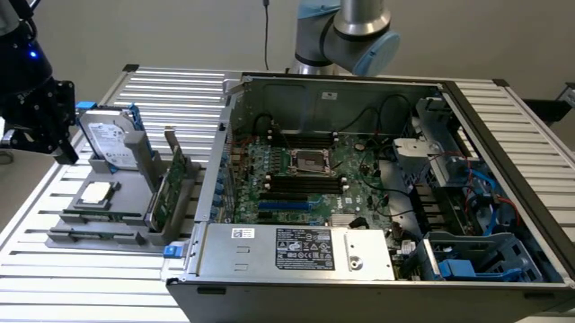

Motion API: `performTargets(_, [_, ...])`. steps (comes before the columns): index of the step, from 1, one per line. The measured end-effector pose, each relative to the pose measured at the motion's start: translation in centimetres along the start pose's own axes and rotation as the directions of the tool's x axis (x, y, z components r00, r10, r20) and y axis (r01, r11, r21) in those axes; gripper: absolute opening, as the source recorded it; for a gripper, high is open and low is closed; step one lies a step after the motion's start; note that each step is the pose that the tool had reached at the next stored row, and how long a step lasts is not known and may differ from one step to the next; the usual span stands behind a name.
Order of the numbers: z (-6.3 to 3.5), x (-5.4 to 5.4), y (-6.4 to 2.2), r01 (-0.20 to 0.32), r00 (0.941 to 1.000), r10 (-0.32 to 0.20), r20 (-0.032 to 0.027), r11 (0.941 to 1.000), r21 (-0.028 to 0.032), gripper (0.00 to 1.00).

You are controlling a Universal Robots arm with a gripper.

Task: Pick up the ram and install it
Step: 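Pick up the ram and move it above insertion slot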

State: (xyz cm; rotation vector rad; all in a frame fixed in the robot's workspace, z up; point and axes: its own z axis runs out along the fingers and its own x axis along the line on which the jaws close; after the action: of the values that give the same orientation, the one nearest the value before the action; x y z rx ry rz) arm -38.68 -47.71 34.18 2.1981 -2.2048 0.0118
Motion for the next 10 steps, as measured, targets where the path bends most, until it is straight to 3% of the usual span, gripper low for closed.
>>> performTargets(1, [0.0,0.0,0.0,0.0,1.0,0.0,0.0,1.0,0.0,0.12])
performTargets(4, [0.02,0.02,0.07,0.0,1.0,0.0,0.0001,1.0,0.0001,0.3])
performTargets(7, [0.23,0.18,0.15,0.0,1.0,0.0,0.0001,1.0,0.0,0.36])
performTargets(8, [0.42,0.24,0.19,0.0,1.0,0.0,0.0001,1.0,0.0001,0.42])
performTargets(10, [0.8,0.43,0.29,0.001,1.0,-0.001,0.0001,1.0,0.0001,0.42])
